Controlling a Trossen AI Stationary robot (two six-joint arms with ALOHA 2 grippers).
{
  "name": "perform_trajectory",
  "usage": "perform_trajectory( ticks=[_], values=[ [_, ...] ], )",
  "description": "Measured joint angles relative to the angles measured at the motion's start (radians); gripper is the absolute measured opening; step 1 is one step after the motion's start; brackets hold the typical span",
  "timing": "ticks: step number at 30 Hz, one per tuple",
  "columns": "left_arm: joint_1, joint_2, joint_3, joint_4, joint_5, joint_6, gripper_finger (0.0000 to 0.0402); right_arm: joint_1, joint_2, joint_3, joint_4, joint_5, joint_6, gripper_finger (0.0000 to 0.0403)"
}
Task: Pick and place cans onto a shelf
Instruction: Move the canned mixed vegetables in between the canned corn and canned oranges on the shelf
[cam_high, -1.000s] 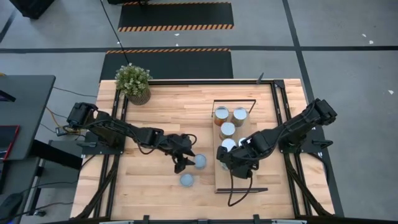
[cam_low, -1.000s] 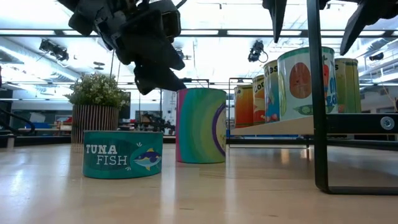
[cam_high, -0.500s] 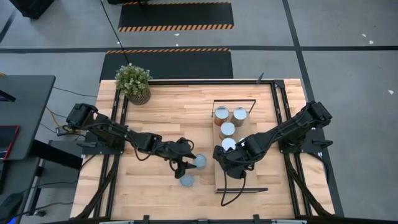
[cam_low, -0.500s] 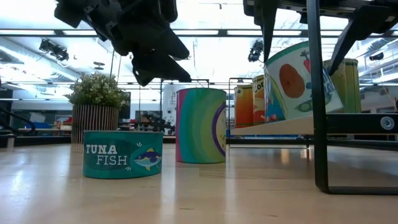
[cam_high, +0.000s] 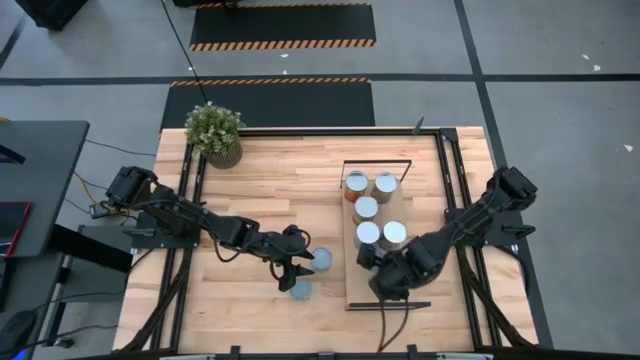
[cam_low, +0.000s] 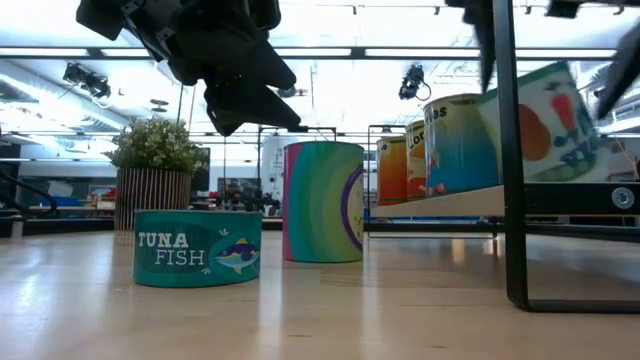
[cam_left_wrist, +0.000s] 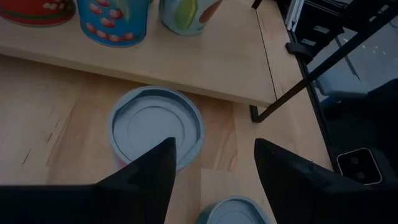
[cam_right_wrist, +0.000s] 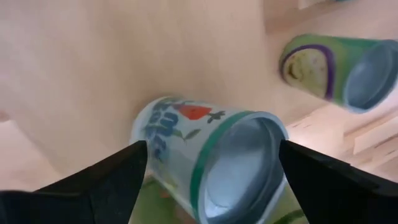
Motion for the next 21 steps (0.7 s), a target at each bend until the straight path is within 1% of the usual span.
perform_trajectory(
  ticks=[6,9,12,15,17,21],
  values=[
    [0.000,0.000,0.000,0.001,0.000,0.001,0.0222,0.038,-0.030,0.000,-0.097,0.028,0.170,0.0372],
    [0.001,0.000,0.000,0.001,0.000,0.001,0.0222,0.039,-0.061,0.000,-0.113,0.036,0.217,0.0372],
    [0.002,0.000,0.000,0.002,0.000,0.000,0.0222,0.056,-0.092,0.000,-0.091,0.054,0.206,0.0372],
    [0.002,0.000,0.000,0.004,0.000,0.000,0.0222,0.062,-0.110,0.000,-0.055,0.051,0.157,0.0372],
    [0.002,0.000,0.000,0.004,0.000,0.000,0.0222,0.057,-0.111,0.001,-0.037,0.026,0.136,0.0372],
    [0.002,0.000,0.000,0.009,0.000,0.001,0.0222,0.008,-0.096,0.002,-0.016,-0.048,0.120,0.0372]
  ],
)
